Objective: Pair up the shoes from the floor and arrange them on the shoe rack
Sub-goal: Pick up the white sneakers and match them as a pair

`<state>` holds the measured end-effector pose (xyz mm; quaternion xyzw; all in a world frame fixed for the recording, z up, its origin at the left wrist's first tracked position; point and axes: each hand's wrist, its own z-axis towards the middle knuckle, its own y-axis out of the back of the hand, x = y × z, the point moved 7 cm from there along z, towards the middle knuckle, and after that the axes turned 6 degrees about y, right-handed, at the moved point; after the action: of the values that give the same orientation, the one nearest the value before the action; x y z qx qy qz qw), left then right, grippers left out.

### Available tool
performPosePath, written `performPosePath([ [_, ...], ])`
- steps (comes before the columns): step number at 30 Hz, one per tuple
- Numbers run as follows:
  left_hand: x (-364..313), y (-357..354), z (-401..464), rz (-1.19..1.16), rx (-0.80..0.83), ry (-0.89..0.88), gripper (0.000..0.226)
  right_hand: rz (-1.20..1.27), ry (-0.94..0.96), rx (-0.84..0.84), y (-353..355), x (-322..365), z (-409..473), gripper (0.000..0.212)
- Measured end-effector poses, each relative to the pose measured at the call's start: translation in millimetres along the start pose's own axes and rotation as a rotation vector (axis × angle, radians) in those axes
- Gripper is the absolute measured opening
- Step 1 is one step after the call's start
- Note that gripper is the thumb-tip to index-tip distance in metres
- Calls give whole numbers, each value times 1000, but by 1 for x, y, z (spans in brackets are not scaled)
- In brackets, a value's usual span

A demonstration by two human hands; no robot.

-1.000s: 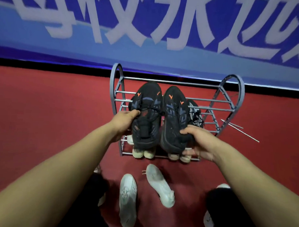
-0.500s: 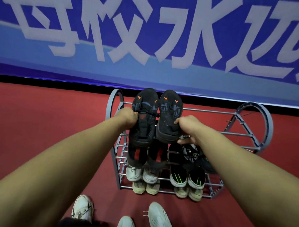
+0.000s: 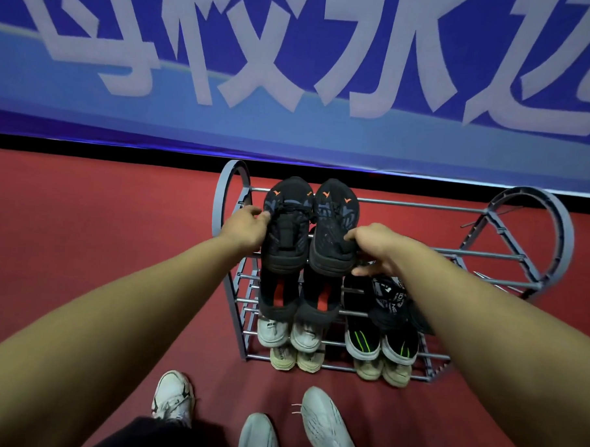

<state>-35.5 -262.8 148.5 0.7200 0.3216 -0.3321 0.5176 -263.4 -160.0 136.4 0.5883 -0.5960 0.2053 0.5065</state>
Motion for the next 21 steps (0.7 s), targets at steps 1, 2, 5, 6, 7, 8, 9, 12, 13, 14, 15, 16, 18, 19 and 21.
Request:
performPosePath([
  [1, 2, 0, -8, -27, 24, -4, 52, -8, 2, 4, 0, 0, 1, 25],
  [2, 1, -1, -19, -45, 49, -23, 51, -18, 7, 7, 0, 1, 0, 23],
  [5, 2, -7, -43, -25, 84, -109, 56, -3, 14, 15, 2, 0, 3, 24],
  [6, 4, -8, -46, -9, 79, -135, 57, 5, 18, 19, 1, -1, 2, 26],
  [7, 7, -9, -46, -12, 75, -153, 56, 10, 22, 10, 0, -2, 2, 27],
  [8, 8, -9, -49, -23, 73, -157, 54, 23, 30, -14, -1, -4, 1, 28],
  [9, 10, -9, -47, -45, 63, -151, 52, 53, 41, -59, -1, -5, -1, 29],
  [12, 10, 0, -60, -46, -149, -190, 37, 54, 174, -399, 13, -9, -24, 30],
  [13, 11, 3, -71, -71, -247, -241, 27, 31, 263, -514, 16, -11, -39, 26],
  [14, 12, 3, -85, -107, -306, -302, 19, 50, 366, -583, 17, -15, -57, 19],
  [15, 18, -2, -100, -135, -328, -365, 14, 92, 451, -586, 11, -25, -75, 13],
  [16, 23, -9, -116, -143, -321, -423, 13, 122, 521, -560, 3, -36, -90, 11],
  [18, 48, -32, -144, -118, -260, -499, 15, 86, 585, -461, -21, -75, -107, 14],
  [19, 63, -44, -151, -92, -220, -510, 15, 36, 579, -409, -34, -96, -108, 16],
  [21, 105, -76, -158, -29, -130, -448, 12, -106, 462, -289, -63, -153, -97, 21],
])
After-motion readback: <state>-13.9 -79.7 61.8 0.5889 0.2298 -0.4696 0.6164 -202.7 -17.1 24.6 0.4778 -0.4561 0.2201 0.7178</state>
